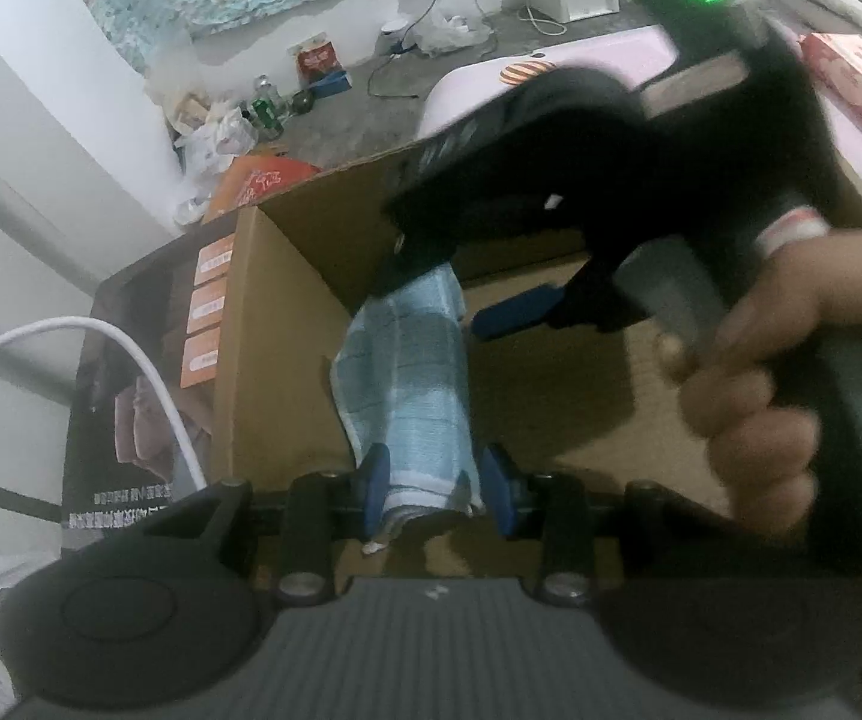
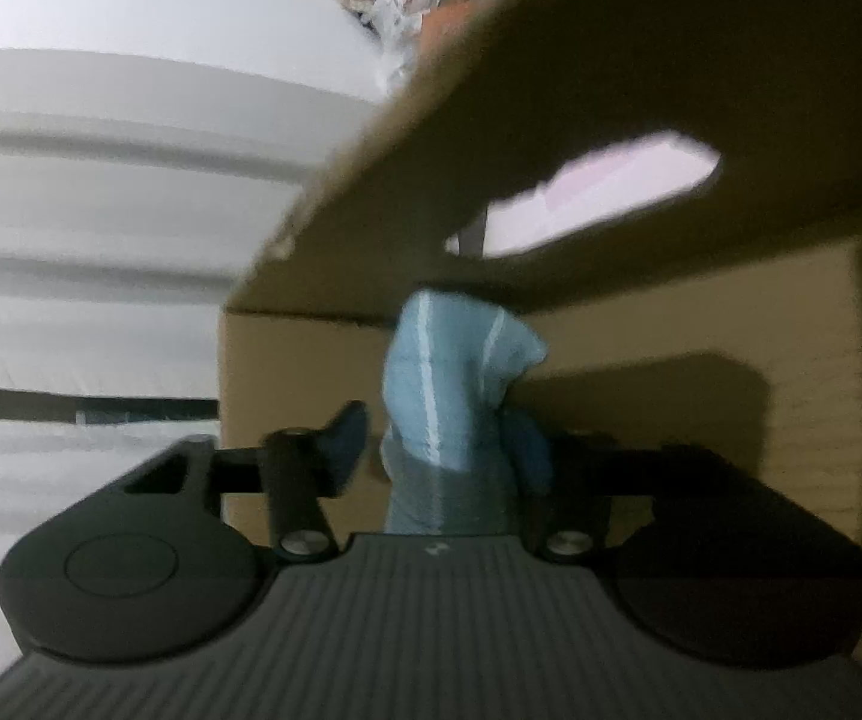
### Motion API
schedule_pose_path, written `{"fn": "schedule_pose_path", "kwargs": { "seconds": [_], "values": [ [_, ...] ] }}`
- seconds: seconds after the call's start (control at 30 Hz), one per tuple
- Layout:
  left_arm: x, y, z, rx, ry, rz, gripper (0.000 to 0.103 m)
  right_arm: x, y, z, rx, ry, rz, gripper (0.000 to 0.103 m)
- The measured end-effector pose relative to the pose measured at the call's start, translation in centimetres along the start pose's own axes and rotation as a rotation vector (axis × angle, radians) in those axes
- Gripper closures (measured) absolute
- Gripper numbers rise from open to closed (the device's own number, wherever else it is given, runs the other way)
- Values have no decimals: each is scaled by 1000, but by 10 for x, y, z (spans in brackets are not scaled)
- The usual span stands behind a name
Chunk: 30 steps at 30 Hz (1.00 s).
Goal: Organize soft objects
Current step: 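Carry the light blue towel into the cardboard box and open both grippers, then move both grippers back over the mat toward the blue-and-white box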
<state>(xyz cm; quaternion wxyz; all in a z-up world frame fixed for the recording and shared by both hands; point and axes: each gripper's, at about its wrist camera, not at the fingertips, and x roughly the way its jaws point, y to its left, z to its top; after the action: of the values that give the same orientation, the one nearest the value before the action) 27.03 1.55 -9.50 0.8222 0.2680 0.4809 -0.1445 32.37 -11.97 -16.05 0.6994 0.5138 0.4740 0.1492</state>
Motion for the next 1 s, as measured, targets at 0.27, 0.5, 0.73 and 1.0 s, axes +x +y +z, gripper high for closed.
{"fn": "schedule_pose_path", "kwargs": {
  "seconds": [0.27,0.5,0.73,1.0],
  "values": [
    [-5,-2,3,0,-1,22,60,-44,6,0,18,-62,0,33],
    [-55,-1,5,-80,-29,33,40,-110,29,-6,-17,-121,106,32],
    [-124,-36,-1,-152,-38,-54,21,-228,8,-41,49,-170,330,21],
    [-174,-135,-14,-183,2,-299,8,-399,-91,-92,124,-216,169,7]
  ]
}}
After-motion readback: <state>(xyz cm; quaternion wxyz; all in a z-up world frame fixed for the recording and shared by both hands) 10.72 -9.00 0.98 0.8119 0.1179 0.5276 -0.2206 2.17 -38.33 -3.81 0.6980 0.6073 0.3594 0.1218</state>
